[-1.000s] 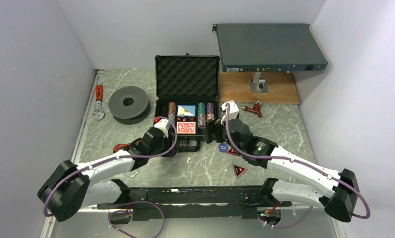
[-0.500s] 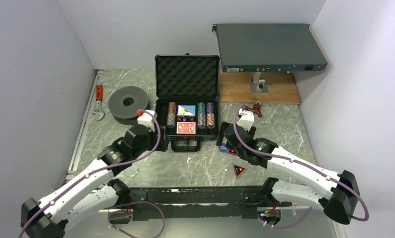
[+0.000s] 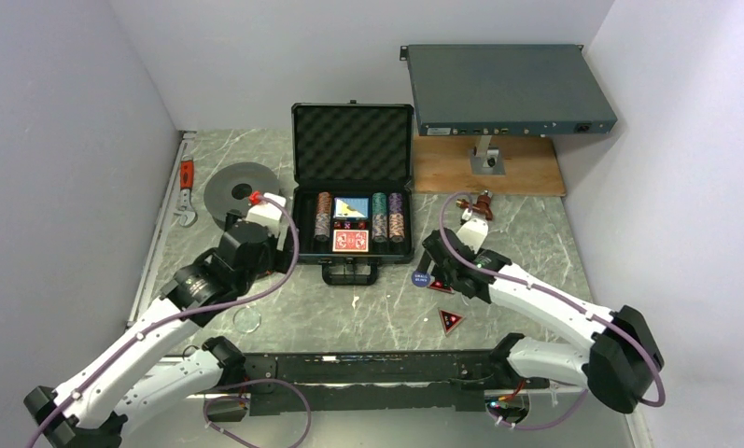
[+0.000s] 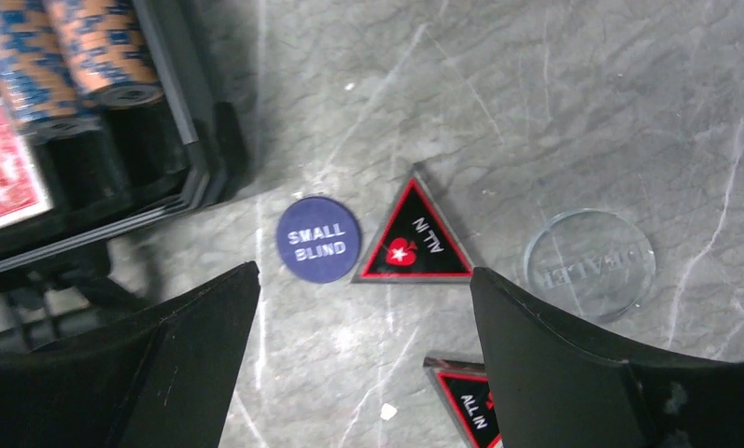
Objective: Pack up texas hold em set
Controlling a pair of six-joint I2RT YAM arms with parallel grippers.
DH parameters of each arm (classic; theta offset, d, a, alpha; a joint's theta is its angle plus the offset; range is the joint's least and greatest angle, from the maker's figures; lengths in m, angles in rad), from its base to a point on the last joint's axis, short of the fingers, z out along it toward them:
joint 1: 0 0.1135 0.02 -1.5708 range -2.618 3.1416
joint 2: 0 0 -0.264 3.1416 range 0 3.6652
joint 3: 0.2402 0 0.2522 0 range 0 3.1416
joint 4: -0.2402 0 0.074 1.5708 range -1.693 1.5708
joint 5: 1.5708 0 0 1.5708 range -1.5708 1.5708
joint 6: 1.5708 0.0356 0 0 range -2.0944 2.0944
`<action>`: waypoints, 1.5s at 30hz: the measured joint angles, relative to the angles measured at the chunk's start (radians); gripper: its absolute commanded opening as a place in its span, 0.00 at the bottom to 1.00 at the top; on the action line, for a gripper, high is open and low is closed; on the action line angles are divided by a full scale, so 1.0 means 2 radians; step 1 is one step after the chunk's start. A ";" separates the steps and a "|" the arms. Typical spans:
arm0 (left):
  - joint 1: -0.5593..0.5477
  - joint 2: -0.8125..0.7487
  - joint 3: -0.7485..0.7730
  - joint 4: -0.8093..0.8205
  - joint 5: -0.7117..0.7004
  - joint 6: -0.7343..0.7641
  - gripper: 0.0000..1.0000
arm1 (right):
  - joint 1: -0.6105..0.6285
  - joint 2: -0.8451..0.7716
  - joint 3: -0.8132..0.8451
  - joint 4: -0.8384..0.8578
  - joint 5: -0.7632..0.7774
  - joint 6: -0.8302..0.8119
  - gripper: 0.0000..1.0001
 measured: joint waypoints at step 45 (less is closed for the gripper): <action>0.007 -0.029 -0.045 -0.005 0.001 0.047 0.90 | -0.077 0.128 0.001 0.059 -0.186 -0.207 0.84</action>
